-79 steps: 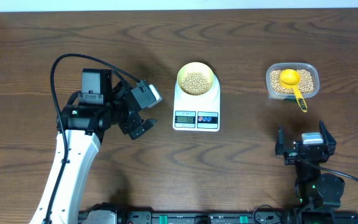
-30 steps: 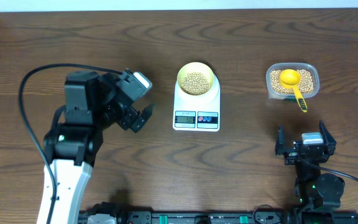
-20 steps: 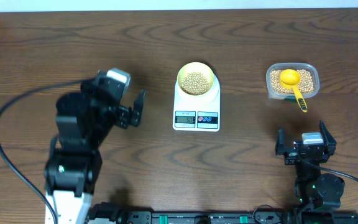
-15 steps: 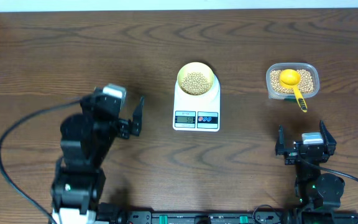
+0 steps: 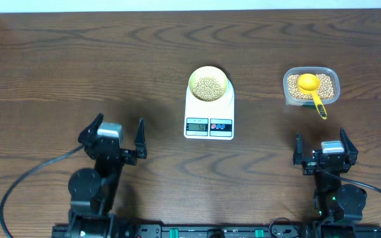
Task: Scoop item into bowl and weigh 50g on scale
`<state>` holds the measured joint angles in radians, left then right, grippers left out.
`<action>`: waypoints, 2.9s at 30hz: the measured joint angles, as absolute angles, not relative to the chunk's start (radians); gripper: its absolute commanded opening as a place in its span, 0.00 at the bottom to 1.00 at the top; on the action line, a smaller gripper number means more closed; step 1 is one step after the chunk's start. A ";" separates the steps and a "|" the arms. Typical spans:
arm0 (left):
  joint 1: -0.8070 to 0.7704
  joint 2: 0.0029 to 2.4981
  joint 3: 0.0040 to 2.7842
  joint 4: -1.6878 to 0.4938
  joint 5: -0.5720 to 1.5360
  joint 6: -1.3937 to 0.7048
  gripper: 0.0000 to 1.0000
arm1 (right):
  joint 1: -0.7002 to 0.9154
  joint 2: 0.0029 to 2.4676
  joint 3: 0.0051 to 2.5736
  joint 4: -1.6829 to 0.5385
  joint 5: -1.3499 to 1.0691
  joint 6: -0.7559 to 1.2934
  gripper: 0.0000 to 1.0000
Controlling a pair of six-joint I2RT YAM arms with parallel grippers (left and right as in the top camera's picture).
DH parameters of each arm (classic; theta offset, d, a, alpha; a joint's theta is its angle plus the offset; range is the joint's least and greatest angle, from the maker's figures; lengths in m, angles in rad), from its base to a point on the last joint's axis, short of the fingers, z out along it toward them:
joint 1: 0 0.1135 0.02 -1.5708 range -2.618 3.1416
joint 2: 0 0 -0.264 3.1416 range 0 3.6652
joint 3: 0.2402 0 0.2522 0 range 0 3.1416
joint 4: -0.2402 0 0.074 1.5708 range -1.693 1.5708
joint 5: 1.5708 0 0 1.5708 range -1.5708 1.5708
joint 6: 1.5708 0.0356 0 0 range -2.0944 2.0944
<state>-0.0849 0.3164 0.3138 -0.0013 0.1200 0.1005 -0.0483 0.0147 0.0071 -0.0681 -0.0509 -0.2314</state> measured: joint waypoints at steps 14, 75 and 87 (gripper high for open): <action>-0.085 0.030 0.122 0.009 0.070 0.101 0.98 | -0.048 0.015 0.007 -0.068 -0.051 -0.231 0.99; -0.080 0.010 0.012 -0.020 0.049 0.078 0.98 | -0.048 0.015 0.007 -0.068 -0.051 -0.231 0.99; -0.080 0.010 0.012 -0.020 0.049 0.078 0.98 | -0.048 0.015 0.007 -0.068 -0.051 -0.231 0.99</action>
<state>-0.0803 0.0101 0.0116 -0.0204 0.0494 0.0776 -0.0483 0.0147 0.0071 -0.0681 -0.0513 -0.2314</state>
